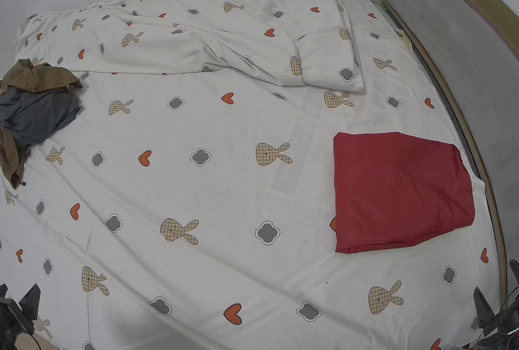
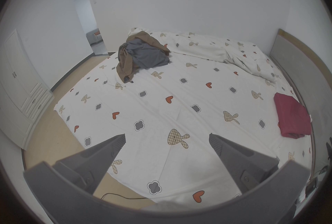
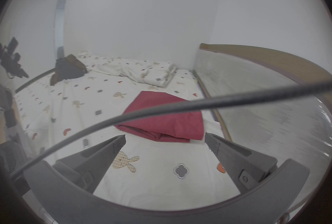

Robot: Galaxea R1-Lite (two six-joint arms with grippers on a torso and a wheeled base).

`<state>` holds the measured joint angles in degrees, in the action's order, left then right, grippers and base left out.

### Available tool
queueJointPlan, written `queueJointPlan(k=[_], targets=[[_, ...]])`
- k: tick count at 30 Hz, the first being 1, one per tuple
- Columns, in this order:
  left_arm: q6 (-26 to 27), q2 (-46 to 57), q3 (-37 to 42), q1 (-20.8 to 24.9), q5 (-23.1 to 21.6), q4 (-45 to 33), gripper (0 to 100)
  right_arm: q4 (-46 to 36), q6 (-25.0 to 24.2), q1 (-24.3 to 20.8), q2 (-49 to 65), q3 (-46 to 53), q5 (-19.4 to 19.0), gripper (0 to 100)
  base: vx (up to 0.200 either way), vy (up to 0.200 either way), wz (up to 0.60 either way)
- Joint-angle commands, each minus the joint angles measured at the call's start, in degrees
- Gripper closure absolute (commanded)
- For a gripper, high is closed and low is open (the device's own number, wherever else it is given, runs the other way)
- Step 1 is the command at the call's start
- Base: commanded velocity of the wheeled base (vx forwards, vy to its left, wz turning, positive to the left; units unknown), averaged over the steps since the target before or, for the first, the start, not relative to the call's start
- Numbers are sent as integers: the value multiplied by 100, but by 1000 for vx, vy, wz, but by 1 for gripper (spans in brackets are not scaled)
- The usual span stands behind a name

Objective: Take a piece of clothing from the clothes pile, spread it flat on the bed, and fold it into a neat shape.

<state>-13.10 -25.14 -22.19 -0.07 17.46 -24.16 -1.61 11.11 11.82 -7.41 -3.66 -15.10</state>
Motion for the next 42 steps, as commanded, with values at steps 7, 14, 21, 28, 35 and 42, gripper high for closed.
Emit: queueJointPlan(k=[7,14,21,28,35,42], targets=[[98,1187,522,-45,-14,8,0,91,-1787,558,609,111,-195,0,0,0,0],[106,1195,522,86,-76,8,0,-2476,-1770,-1569,231,-1084,-520,0,0,0,0],[115,1468,566,157,-76,-1,0,-2775,-416,-1182,688,-1146,913,0,0,0,0],[344,1837,707,306,-76,17,0,767,-1436,-1182,688,366,1590,0,0,0,0],[607,1960,953,394,-76,96,0,460,-1058,-1182,697,366,1510,0,0,0,0],[643,1969,1331,394,-76,702,0,187,-1031,-1191,715,366,1519,0,0,0,0]])
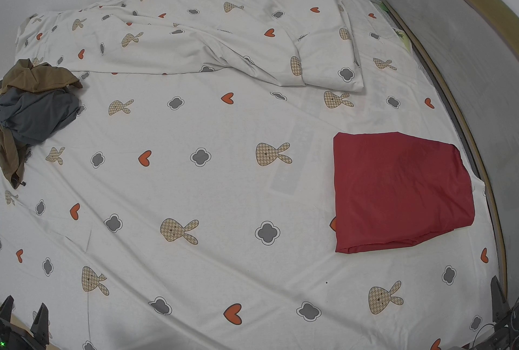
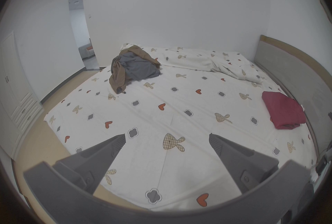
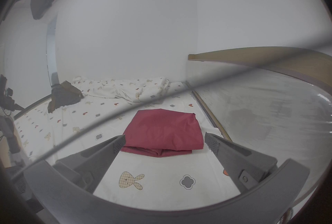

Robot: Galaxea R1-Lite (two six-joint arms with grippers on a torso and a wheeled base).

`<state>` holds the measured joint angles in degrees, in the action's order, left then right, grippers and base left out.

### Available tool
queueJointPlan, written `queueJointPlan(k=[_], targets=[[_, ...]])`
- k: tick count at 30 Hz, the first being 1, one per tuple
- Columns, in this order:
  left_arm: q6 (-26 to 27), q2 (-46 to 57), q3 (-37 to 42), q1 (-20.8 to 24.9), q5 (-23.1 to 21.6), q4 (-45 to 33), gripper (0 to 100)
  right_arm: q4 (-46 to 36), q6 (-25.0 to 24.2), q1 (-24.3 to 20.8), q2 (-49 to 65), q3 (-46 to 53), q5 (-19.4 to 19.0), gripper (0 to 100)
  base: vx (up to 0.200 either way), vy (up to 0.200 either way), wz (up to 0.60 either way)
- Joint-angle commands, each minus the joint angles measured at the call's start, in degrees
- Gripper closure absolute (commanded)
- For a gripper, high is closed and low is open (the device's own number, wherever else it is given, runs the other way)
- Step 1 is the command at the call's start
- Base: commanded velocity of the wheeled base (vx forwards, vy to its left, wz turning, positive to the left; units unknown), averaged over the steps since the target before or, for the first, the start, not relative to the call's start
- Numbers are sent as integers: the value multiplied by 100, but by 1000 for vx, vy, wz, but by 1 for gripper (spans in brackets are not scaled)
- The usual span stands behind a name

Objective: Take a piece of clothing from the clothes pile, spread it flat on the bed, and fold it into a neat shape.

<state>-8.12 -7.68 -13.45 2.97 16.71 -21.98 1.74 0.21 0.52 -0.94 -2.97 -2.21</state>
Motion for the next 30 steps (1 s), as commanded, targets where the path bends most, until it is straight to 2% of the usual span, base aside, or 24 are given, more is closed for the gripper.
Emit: queueJointPlan(k=[1,2,3,7,9,11,12,17,21,24,30], targets=[[188,214,527,89,-1,651,0,-139,23,-61,68,297,229,0,0,0,0],[188,214,527,89,-1,651,0,-139,23,-61,68,297,229,0,0,0,0],[487,214,712,89,-10,1064,0,-139,14,-61,76,297,229,0,0,0,0],[988,214,1011,89,-151,1732,0,-139,-3,-52,85,297,229,0,0,0,0],[1023,214,1169,89,-863,2119,0,-139,-3,-52,76,297,247,0,0,0,0],[996,214,1222,89,-1311,2268,0,-139,-3,-52,85,297,247,0,0,0,0],[996,214,1230,89,-1399,2303,0,-139,-3,-52,85,297,247,0,0,0,0],[1049,214,1327,89,-1425,2629,0,-139,-3,-52,85,297,247,0,0,0,0],[865,223,1327,89,-1346,2769,0,-139,-3,-52,85,297,247,0,0,0,0],[109,214,1327,89,-1346,3024,0,-139,-3,-52,85,297,247,0,0,0,0],[153,214,1327,107,-1364,3182,0,-139,6,-52,85,297,238,0,0,0,0]])
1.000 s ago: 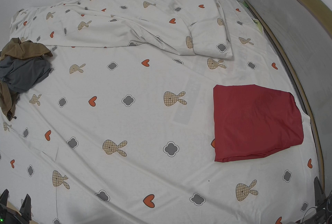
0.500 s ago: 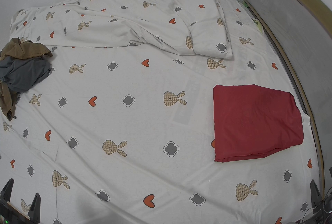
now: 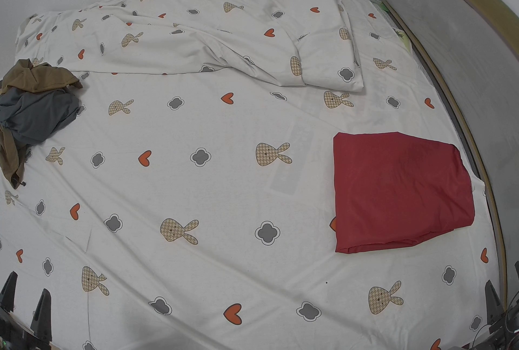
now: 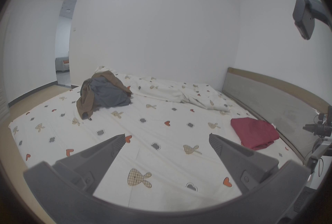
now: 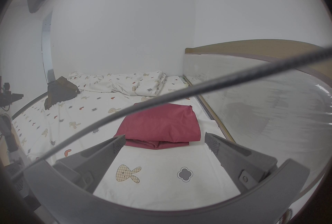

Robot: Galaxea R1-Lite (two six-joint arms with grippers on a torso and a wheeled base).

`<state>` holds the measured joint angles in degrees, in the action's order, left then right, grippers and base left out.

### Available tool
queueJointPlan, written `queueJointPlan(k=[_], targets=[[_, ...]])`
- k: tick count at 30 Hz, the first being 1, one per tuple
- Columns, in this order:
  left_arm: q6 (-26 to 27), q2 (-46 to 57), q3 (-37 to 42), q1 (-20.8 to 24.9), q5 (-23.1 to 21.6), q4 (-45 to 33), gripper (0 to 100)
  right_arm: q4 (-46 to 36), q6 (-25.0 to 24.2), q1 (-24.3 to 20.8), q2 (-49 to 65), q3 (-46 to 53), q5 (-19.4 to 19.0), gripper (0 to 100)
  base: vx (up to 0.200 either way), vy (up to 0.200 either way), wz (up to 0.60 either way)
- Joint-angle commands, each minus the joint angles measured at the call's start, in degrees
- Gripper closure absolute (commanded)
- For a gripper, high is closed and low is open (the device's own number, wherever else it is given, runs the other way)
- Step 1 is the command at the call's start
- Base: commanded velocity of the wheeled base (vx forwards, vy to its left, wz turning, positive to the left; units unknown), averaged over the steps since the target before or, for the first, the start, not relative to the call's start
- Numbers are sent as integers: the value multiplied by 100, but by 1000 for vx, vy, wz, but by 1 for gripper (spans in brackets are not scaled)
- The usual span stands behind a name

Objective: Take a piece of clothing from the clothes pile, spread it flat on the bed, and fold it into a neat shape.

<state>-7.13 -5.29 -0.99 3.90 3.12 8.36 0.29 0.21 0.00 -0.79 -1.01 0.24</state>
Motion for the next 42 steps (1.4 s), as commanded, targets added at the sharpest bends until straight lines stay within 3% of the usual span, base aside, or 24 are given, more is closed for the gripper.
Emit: queueJointPlan(k=[1,4,7,9,17,23,42], targets=[[-60,-25,90,14,-13,174,0,6,6,0,62,101,-7,0,0,0,0],[-895,-25,90,14,-40,-370,0,6,6,0,70,101,-7,0,0,0,0],[-983,-25,72,14,39,-529,0,6,6,0,70,101,-7,0,0,0,0],[-869,-16,81,5,119,-318,0,6,6,0,70,101,-7,0,0,0,0],[660,-16,99,5,136,-520,0,6,6,0,70,101,-7,0,0,0,0],[458,-25,99,14,101,-590,0,6,6,-9,70,101,-7,0,0,0,0],[493,63,99,-118,48,-599,0,6,6,0,70,101,-7,0,0,0,0]])
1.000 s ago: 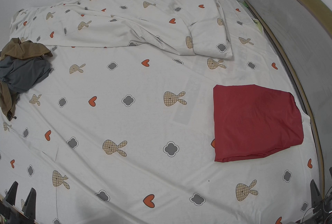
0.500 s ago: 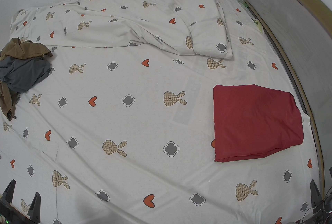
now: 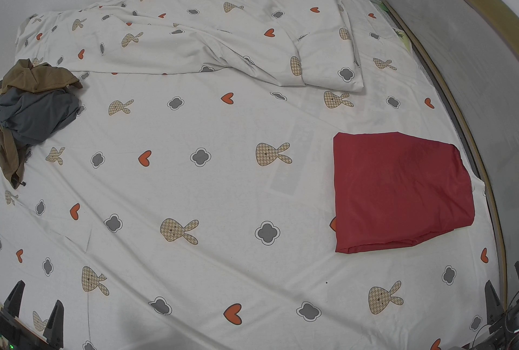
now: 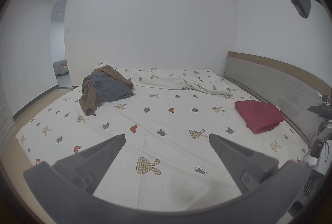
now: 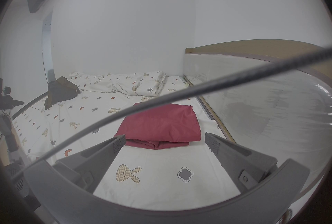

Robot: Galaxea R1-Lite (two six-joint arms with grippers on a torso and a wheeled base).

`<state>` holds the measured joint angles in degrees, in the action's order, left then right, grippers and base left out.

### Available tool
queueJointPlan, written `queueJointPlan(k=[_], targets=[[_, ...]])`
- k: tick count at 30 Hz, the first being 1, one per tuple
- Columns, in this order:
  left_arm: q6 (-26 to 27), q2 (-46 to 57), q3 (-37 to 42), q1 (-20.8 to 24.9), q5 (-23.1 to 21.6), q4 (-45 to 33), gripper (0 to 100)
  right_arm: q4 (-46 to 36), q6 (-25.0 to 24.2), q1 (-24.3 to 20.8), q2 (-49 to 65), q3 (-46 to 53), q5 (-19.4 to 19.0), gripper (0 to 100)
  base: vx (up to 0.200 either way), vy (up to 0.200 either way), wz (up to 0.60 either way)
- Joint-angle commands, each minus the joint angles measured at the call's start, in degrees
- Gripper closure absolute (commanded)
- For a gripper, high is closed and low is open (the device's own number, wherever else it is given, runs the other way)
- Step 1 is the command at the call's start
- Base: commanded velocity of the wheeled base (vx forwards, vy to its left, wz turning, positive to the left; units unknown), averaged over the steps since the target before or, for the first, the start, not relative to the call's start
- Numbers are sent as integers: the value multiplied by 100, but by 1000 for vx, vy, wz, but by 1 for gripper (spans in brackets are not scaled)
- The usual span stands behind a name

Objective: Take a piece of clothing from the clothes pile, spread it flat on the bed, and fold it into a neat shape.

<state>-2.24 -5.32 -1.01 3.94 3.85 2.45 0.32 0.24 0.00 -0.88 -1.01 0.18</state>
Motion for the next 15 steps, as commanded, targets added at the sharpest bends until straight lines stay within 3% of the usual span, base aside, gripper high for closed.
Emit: queueJointPlan(k=[1,9,12,15], targets=[[66,285,101,-403,-86,-17,0,3,2,0,79,101,-1,0,0,0,0],[136,373,101,-490,-139,-148,0,3,2,0,79,101,-1,0,0,0,0],[391,532,101,-411,-280,-227,0,3,2,-9,79,101,-1,0,0,0,0],[172,532,101,-411,-271,-236,0,3,2,0,79,101,-1,0,0,0,0]])
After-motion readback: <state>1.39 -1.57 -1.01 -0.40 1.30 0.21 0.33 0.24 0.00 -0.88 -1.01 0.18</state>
